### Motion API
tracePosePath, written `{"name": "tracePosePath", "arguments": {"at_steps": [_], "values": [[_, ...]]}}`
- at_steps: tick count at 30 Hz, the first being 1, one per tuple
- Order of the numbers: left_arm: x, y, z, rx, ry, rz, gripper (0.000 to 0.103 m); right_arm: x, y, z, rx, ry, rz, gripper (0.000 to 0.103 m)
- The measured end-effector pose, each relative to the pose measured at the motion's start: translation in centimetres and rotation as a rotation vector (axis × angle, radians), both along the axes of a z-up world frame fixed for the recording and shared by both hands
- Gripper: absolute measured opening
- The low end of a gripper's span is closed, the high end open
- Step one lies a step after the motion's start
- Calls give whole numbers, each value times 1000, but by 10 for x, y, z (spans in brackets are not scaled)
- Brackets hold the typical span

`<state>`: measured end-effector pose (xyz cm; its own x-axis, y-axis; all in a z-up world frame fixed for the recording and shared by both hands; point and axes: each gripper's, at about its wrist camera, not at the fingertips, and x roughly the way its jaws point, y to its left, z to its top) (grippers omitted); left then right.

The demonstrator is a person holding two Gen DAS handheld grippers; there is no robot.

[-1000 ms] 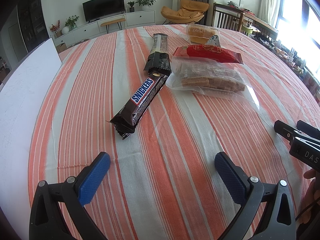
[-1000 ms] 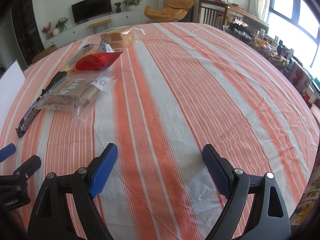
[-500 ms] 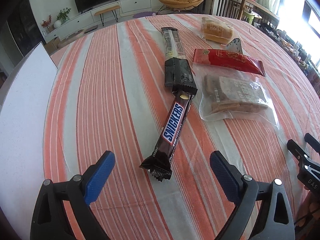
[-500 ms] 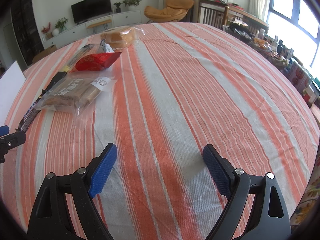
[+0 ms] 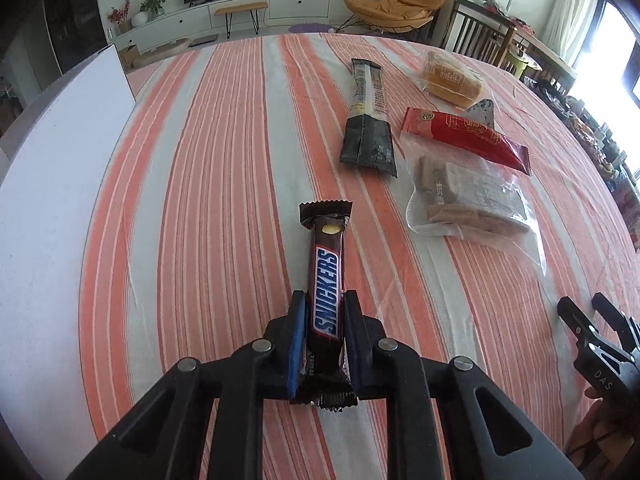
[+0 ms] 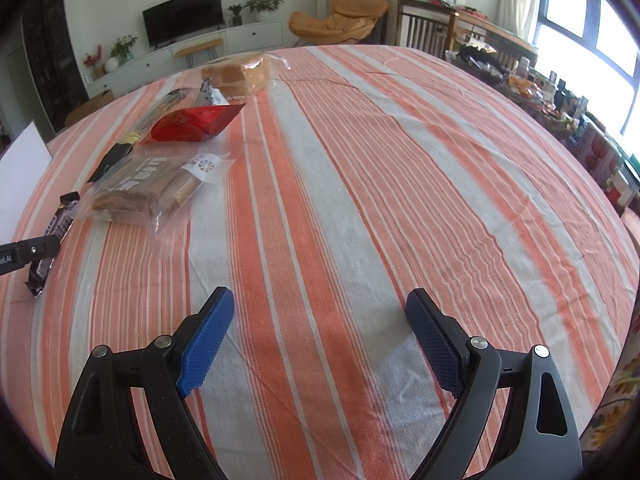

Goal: Organize snacks
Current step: 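Lower the left tool onto the Snickers bar and close on it, then reach the right tool over the clear bag of brown strips while the left tool holds the Snickers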

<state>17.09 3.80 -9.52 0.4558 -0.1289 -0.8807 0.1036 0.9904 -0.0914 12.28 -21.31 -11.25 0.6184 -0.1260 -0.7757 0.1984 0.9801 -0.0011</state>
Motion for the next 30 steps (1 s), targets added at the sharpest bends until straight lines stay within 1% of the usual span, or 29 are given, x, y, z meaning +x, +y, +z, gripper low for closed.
{"name": "tracePosePath", "arguments": {"at_steps": [2,4,5,6,7,9,10,11,12,17,19,21,22,23,24,26,28,30], "values": [[-19,6,-1,-15,-18,7,20,0,0,0,0,0,0,91],[-27,10,-3,-26,-41,5,36,0,0,0,0,0,-1,91],[-26,10,-4,-28,-53,-2,59,0,0,0,0,0,0,91],[-25,11,-5,-10,-55,10,81,0,0,0,0,0,0,91],[-23,12,-5,3,-68,27,85,0,0,0,0,0,1,91],[-17,14,-8,17,-90,32,85,0,0,0,1,-1,1,91],[-12,14,-12,37,-85,33,85,0,0,0,2,-1,1,91],[-9,13,-13,74,-102,30,86,1,0,0,3,-1,2,91],[-9,13,-14,90,-119,21,90,1,1,0,4,-1,3,91],[-5,22,-19,76,-141,36,101,0,1,0,8,-3,6,91],[-4,21,-20,78,-137,36,103,-1,2,0,12,-6,14,91],[-4,21,-20,78,-137,36,103,-2,2,2,37,-14,28,91],[-4,21,-20,78,-137,36,103,-3,0,3,73,-23,41,90],[-4,21,-20,78,-137,36,103,-3,-3,7,129,-36,64,90],[-3,21,-20,78,-137,36,103,-3,-4,12,176,-57,93,89],[-4,21,-20,77,-137,36,103,3,3,28,204,-111,198,89],[-4,21,-20,77,-137,36,103,20,22,49,194,-123,385,89],[-4,21,-20,77,-137,36,103,47,46,64,199,-74,583,89]]}}
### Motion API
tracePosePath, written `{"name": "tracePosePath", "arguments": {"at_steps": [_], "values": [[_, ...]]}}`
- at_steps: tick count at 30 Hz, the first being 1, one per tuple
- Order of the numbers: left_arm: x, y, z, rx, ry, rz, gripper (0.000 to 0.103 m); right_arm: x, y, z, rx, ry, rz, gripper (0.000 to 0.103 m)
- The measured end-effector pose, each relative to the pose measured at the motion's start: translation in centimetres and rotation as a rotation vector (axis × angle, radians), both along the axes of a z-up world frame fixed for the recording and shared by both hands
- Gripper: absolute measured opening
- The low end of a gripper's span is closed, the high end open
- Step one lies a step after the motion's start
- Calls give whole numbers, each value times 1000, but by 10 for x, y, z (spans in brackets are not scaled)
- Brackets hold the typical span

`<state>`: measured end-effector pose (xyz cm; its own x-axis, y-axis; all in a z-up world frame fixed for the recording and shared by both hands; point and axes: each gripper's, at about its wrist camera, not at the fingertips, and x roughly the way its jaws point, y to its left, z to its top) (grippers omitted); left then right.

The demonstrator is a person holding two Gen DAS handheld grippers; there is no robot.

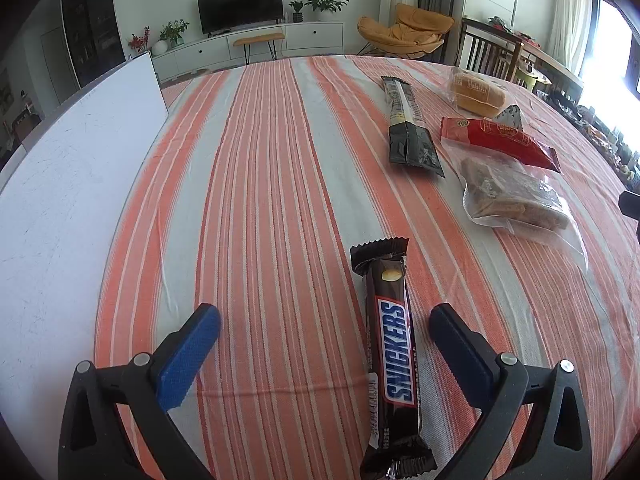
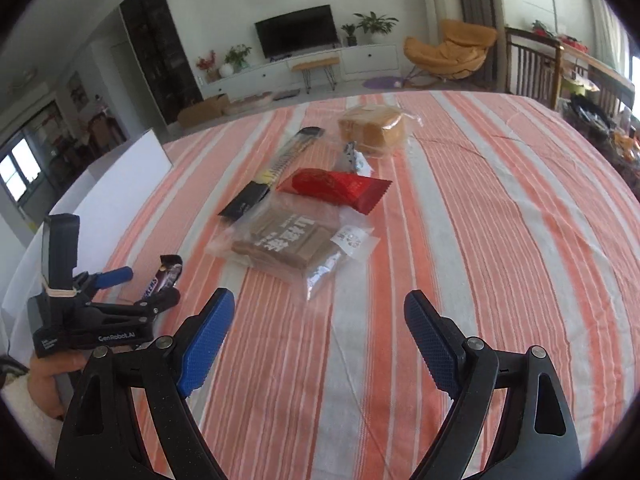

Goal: Organize snacks
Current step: 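Reach the right tool over the clear bag of brown strips while the left tool holds the Snickers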

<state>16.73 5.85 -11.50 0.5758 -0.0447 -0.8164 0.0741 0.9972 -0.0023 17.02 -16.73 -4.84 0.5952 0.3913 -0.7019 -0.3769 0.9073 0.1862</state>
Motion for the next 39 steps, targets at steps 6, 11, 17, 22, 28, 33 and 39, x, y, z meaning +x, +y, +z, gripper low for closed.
{"name": "tracePosePath", "arguments": {"at_steps": [6,11,17,22,28,33,39], "values": [[0,0,0,0,0,0,103,76,61,-9,-155,109,291,89],[0,0,0,0,0,0,103,123,67,-36,-256,158,219,89],[0,0,0,0,-1,0,103,128,39,-49,-45,387,214,90],[1,0,0,0,-1,0,103,94,45,-43,-63,419,223,89],[1,0,0,0,-1,0,103,83,95,-48,-293,319,149,90],[1,0,-1,0,-2,0,103,85,99,-60,-326,274,104,95],[1,0,0,0,-2,0,103,66,81,-53,-298,228,25,65]]}}
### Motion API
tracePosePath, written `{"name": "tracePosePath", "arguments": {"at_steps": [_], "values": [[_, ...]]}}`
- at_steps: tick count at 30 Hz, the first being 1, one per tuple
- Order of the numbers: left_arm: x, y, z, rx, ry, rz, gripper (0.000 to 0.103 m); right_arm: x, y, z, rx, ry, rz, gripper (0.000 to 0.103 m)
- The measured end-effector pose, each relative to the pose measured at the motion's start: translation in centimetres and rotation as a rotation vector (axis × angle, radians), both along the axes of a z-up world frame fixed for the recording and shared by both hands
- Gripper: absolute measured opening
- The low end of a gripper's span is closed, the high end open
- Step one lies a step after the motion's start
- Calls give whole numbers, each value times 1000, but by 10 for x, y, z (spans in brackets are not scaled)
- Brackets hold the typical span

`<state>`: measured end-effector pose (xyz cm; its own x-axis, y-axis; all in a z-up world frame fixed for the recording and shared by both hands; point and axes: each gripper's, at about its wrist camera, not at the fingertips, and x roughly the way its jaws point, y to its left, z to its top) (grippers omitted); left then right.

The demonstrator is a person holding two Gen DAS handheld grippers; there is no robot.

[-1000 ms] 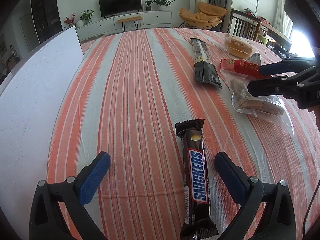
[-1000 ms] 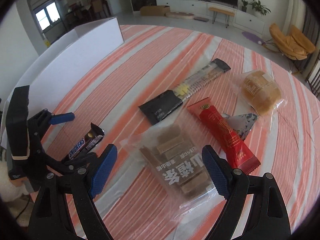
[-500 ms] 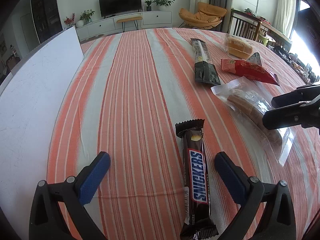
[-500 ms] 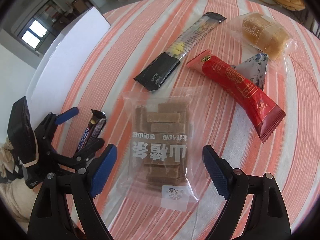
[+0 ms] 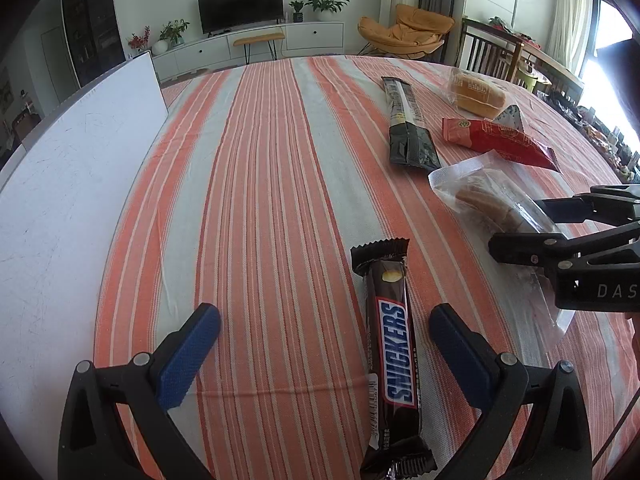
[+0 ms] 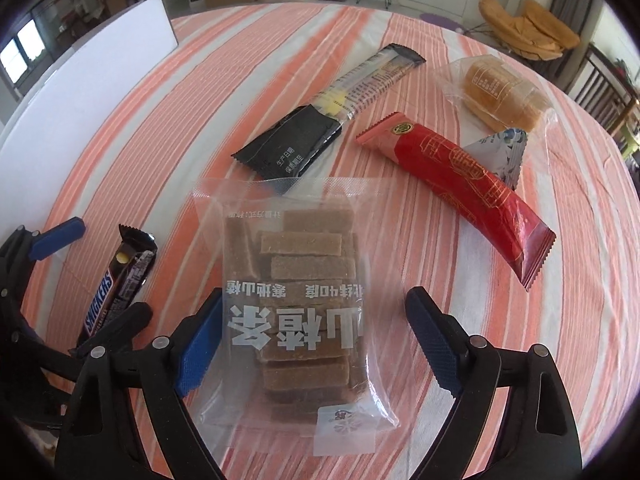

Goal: Organize snacks
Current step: 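Reach the right tool over the clear bag of brown strips while the left tool holds the Snickers, then close the right tool on the clear bag and lift it while the left tool lifts the Snickers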

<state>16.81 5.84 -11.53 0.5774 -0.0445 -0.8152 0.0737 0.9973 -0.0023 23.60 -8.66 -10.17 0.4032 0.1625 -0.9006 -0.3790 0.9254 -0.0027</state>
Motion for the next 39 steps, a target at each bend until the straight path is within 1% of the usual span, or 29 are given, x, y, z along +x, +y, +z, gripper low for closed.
{"name": "tracePosePath", "arguments": {"at_steps": [2,3,5,7,8,11,13,14,15,16,18,21,39], "values": [[0,0,0,0,0,0,103,-5,-12,6,26,21,-41,50],[0,0,0,0,0,0,103,-10,-17,3,42,30,-63,49],[0,0,0,0,0,0,103,-19,-31,2,41,20,-108,49],[0,0,0,0,-1,0,103,-29,-52,1,46,-13,-182,49],[0,0,0,0,-1,0,103,-39,-65,3,51,-38,-232,49],[0,0,0,0,-1,0,103,-67,-102,4,22,-135,-390,50],[0,0,0,0,-1,0,103,-81,-119,2,34,-187,-444,56],[0,0,0,0,-1,0,103,-83,-122,-2,23,-198,-451,71],[0,0,0,0,-1,0,103,-83,-123,-7,5,-186,-454,80],[0,0,0,0,-1,0,103,-81,-125,-11,12,-178,-455,82],[0,0,0,0,-1,0,103,-84,-128,-14,29,-214,-480,88],[0,0,0,0,-1,0,103,-85,-131,-13,31,-212,-486,91],[0,0,0,1,-2,0,103,-89,-132,-14,32,-222,-484,91]]}}
